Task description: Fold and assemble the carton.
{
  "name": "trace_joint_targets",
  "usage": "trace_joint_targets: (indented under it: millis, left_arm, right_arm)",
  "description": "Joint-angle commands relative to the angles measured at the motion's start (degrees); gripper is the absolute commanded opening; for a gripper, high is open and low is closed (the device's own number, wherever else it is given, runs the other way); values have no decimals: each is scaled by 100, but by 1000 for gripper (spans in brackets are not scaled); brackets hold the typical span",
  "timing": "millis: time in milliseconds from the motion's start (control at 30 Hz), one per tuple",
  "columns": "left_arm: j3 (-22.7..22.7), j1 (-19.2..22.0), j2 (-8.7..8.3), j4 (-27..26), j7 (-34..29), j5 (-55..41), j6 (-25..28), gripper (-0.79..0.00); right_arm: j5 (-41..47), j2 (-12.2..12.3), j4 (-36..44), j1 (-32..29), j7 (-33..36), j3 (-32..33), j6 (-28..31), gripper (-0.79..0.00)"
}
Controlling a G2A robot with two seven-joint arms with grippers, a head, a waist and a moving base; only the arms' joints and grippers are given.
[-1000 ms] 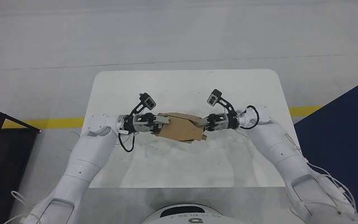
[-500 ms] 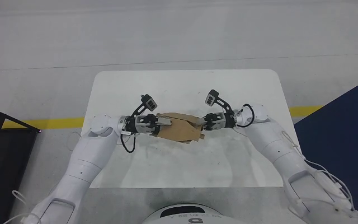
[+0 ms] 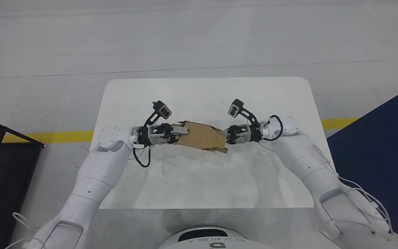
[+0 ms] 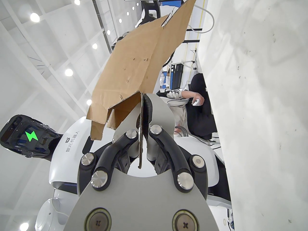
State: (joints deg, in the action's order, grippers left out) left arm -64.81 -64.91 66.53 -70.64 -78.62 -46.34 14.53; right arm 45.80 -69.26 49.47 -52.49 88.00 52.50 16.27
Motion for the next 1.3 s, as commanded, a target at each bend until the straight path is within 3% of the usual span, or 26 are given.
trace_joint_targets:
  millis: [0,167,233,333,833,900,1033,1133,1267]
  left_arm:
    - [-21,-6,8,-11,135,4,138,-785]
    - [0,2,5,-1,184,217,175,-785]
    - [30,20,-7,18,165,473,184,-785]
    - [73,32,-23,17,101,738,153,-785]
    - [54,68,-70,5,-339,707,-66,-785]
    - [64,58,-66,21,-238,724,-32,-785]
    - [57,54,-46,37,96,670,78,-785]
    - [3,53,-15,17,385,360,168,-785]
    - [-73,48,19,18,817,133,331,-785]
  right_arm:
    - [11,2,11,-9,0,4,0,-776]
    - [27,11,24,-25,0,12,0,-785]
    - [39,14,11,-25,0,21,0,-714]
    - [47,21,-23,-20,0,37,0,-785]
    - [-42,73,-51,54,0,-110,-32,-785]
    - [-12,79,-59,63,0,-130,-27,-505]
    - [62,100,-60,77,0,-144,-6,-219]
    - [101,124,-36,79,0,-146,-5,-179]
    - [108,156,33,78,0,-151,-25,-188]
